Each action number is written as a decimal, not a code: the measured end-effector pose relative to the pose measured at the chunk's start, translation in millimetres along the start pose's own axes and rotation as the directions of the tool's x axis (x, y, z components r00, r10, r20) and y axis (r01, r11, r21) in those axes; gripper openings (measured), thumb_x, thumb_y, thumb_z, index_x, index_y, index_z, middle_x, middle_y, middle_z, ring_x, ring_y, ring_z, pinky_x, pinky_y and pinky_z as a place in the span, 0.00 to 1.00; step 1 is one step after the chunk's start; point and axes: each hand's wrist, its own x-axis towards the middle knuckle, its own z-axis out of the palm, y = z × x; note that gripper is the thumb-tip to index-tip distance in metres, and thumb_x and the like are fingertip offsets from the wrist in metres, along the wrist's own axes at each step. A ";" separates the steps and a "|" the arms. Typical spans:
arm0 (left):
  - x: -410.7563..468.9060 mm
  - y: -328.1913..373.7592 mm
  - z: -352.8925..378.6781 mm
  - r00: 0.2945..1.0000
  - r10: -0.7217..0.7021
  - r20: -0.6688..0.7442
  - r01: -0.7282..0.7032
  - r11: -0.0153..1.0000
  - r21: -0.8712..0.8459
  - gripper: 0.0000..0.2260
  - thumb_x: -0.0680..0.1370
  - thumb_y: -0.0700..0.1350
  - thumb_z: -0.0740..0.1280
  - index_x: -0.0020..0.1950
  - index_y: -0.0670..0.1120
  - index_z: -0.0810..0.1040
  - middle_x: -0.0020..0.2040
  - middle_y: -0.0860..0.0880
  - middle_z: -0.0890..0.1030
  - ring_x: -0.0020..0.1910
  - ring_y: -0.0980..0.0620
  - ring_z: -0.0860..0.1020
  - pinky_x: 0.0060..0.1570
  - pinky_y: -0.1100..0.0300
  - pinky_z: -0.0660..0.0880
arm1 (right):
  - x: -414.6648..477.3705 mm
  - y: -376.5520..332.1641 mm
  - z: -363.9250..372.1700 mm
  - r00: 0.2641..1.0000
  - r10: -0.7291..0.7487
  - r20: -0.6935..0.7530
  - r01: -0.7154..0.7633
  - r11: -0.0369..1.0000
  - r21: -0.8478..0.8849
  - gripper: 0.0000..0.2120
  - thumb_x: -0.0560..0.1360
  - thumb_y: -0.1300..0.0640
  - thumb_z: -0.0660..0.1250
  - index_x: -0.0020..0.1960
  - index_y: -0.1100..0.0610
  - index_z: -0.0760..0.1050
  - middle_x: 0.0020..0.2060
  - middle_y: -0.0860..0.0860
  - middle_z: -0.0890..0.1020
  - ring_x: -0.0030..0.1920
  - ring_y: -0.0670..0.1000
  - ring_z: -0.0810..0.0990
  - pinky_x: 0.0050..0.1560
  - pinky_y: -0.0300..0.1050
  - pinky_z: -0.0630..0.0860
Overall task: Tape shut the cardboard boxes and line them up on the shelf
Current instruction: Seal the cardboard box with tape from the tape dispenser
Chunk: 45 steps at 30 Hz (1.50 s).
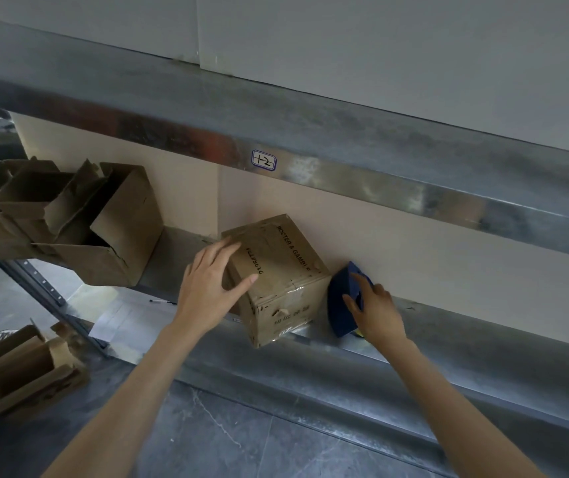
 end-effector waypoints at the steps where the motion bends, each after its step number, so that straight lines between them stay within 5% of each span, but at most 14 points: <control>1: 0.7 -1.0 -0.3 1.000 -0.006 -0.005 0.006 1.000 0.028 0.32 0.75 0.67 0.62 0.74 0.51 0.69 0.74 0.52 0.68 0.74 0.50 0.63 0.69 0.43 0.63 | 0.4 1.1 3.3 0.998 0.049 0.050 -0.049 0.999 -0.010 0.27 0.81 0.44 0.58 0.78 0.49 0.56 0.60 0.60 0.74 0.59 0.60 0.73 0.49 0.51 0.76; 3: 1.6 -3.3 0.4 1.000 -0.001 -0.007 0.001 0.998 0.069 0.30 0.76 0.64 0.65 0.74 0.51 0.69 0.74 0.51 0.68 0.74 0.49 0.64 0.69 0.44 0.63 | 3.3 1.7 10.2 0.987 0.097 0.126 -0.098 0.995 0.004 0.29 0.81 0.43 0.56 0.78 0.48 0.52 0.57 0.60 0.76 0.58 0.60 0.75 0.48 0.51 0.77; 7: 3.9 -5.2 1.3 1.000 -0.005 -0.014 0.007 0.996 0.085 0.29 0.76 0.61 0.67 0.74 0.50 0.69 0.74 0.51 0.69 0.73 0.49 0.64 0.69 0.45 0.63 | 9.8 -0.7 21.8 0.974 0.107 0.197 -0.128 0.987 0.100 0.32 0.82 0.48 0.60 0.79 0.47 0.45 0.45 0.60 0.81 0.38 0.58 0.80 0.34 0.49 0.76; 10: 4.9 -5.2 3.7 1.000 -0.003 -0.006 0.003 0.997 0.080 0.28 0.76 0.61 0.67 0.73 0.50 0.70 0.73 0.51 0.69 0.73 0.50 0.64 0.69 0.45 0.64 | 16.3 1.4 28.2 0.964 0.141 0.227 -0.183 0.967 0.176 0.36 0.81 0.54 0.62 0.79 0.46 0.42 0.50 0.63 0.81 0.35 0.59 0.79 0.35 0.52 0.79; 13: 5.9 -4.8 7.0 1.000 -0.007 -0.006 0.007 0.998 0.064 0.27 0.76 0.61 0.67 0.72 0.51 0.70 0.73 0.52 0.69 0.73 0.50 0.63 0.68 0.46 0.63 | 21.7 7.6 29.2 0.960 0.110 0.258 -0.178 0.949 0.260 0.37 0.80 0.59 0.62 0.79 0.46 0.41 0.59 0.67 0.77 0.41 0.67 0.80 0.39 0.58 0.80; 17: 6.6 -4.3 11.4 1.000 -0.021 -0.002 0.021 0.999 0.042 0.26 0.76 0.61 0.67 0.71 0.51 0.71 0.73 0.52 0.69 0.73 0.51 0.63 0.68 0.47 0.63 | 29.2 12.2 21.2 0.957 0.072 0.282 -0.183 0.903 0.389 0.41 0.77 0.70 0.61 0.78 0.44 0.42 0.74 0.60 0.62 0.45 0.63 0.79 0.36 0.50 0.78; 21: 7.4 -4.3 11.6 1.000 -0.025 -0.006 0.025 0.999 0.025 0.25 0.76 0.59 0.68 0.70 0.50 0.72 0.72 0.51 0.70 0.72 0.50 0.65 0.68 0.47 0.64 | 38.1 15.9 16.3 0.945 0.102 0.309 -0.245 0.850 0.467 0.44 0.73 0.75 0.61 0.77 0.41 0.49 0.69 0.55 0.66 0.60 0.69 0.74 0.49 0.59 0.78; 25: 6.7 -3.0 10.5 1.000 -0.025 -0.002 0.025 1.000 0.017 0.24 0.77 0.59 0.68 0.69 0.50 0.72 0.71 0.52 0.71 0.72 0.50 0.65 0.68 0.47 0.64 | 39.4 15.9 13.7 0.943 0.107 0.314 -0.230 0.893 0.386 0.45 0.73 0.76 0.61 0.78 0.43 0.48 0.69 0.64 0.67 0.65 0.70 0.70 0.59 0.63 0.75; 27: 5.8 -2.5 9.4 1.000 -0.025 -0.002 0.025 1.000 0.010 0.24 0.77 0.58 0.68 0.69 0.51 0.73 0.71 0.52 0.70 0.72 0.51 0.65 0.68 0.48 0.63 | 34.3 12.8 10.9 0.947 0.067 0.314 -0.186 0.911 0.368 0.44 0.73 0.75 0.59 0.78 0.44 0.48 0.69 0.67 0.68 0.62 0.69 0.73 0.55 0.63 0.77; 29: 4.0 -1.4 8.1 1.000 -0.023 0.000 0.023 1.000 -0.001 0.23 0.77 0.58 0.68 0.69 0.51 0.73 0.71 0.52 0.70 0.72 0.51 0.64 0.68 0.48 0.63 | 28.0 9.5 6.7 0.944 0.048 0.325 -0.156 0.936 0.314 0.43 0.74 0.73 0.57 0.78 0.41 0.47 0.65 0.67 0.72 0.46 0.63 0.78 0.40 0.54 0.77; 31: 2.1 -0.4 6.7 1.000 -0.023 -0.002 0.023 1.000 -0.021 0.23 0.77 0.58 0.67 0.69 0.51 0.73 0.71 0.52 0.70 0.72 0.51 0.65 0.68 0.47 0.63 | 23.9 5.0 0.1 0.953 0.086 0.291 -0.162 0.955 0.249 0.38 0.76 0.66 0.58 0.76 0.37 0.49 0.57 0.64 0.79 0.34 0.57 0.75 0.33 0.49 0.71; 35: -0.9 2.4 3.0 1.000 -0.023 0.004 0.023 0.998 -0.063 0.22 0.78 0.58 0.66 0.69 0.51 0.73 0.71 0.53 0.70 0.72 0.51 0.65 0.69 0.46 0.63 | 13.1 -4.7 -19.4 0.992 0.064 0.108 -0.072 0.995 0.068 0.28 0.80 0.50 0.58 0.74 0.34 0.50 0.51 0.54 0.82 0.37 0.54 0.78 0.33 0.44 0.75; 45: -12.0 16.2 -0.3 0.999 0.045 0.012 -0.043 0.993 -0.112 0.20 0.77 0.53 0.71 0.67 0.49 0.75 0.69 0.53 0.72 0.69 0.50 0.68 0.66 0.44 0.68 | -25.3 -15.8 -81.3 0.975 -0.092 -0.202 0.109 0.991 0.074 0.24 0.80 0.54 0.61 0.74 0.40 0.62 0.36 0.52 0.78 0.28 0.48 0.68 0.31 0.43 0.63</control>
